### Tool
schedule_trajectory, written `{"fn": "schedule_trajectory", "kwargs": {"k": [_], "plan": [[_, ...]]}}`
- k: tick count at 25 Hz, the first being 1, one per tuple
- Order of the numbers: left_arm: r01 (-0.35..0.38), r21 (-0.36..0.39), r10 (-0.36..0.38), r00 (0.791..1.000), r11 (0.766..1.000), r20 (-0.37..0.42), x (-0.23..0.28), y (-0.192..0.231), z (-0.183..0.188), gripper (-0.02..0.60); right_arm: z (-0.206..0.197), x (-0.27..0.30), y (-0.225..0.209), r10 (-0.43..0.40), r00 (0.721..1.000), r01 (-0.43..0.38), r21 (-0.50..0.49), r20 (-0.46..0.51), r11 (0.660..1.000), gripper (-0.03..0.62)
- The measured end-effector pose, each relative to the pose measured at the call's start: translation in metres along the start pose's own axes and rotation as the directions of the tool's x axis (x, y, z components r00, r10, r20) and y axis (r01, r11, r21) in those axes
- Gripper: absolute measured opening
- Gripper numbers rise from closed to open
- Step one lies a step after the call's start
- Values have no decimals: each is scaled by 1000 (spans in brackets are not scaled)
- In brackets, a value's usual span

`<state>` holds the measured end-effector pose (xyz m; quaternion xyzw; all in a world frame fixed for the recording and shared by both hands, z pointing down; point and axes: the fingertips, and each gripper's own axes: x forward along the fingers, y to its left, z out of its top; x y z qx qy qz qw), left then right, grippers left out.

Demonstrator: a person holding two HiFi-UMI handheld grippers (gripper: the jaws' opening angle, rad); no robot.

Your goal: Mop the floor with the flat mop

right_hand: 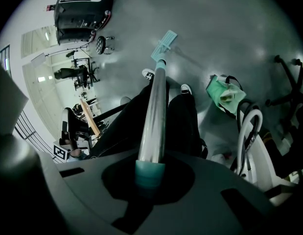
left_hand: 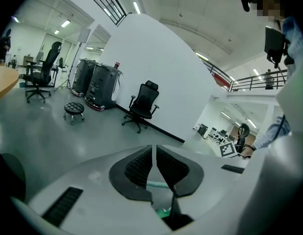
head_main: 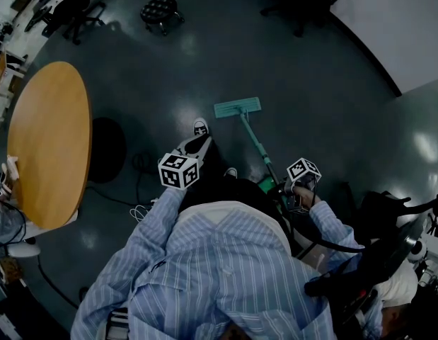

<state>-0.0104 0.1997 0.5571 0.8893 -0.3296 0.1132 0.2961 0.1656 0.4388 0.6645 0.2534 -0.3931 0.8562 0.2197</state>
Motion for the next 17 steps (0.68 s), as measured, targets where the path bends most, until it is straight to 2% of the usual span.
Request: {"fn": "schedule_trajectory", "kwargs": {"k": [17], "plan": [[-18,-34,20,999,999,44,-2,6,9,31,4,-5,6,-21,1000,21,2,-5,1000,17]]}}
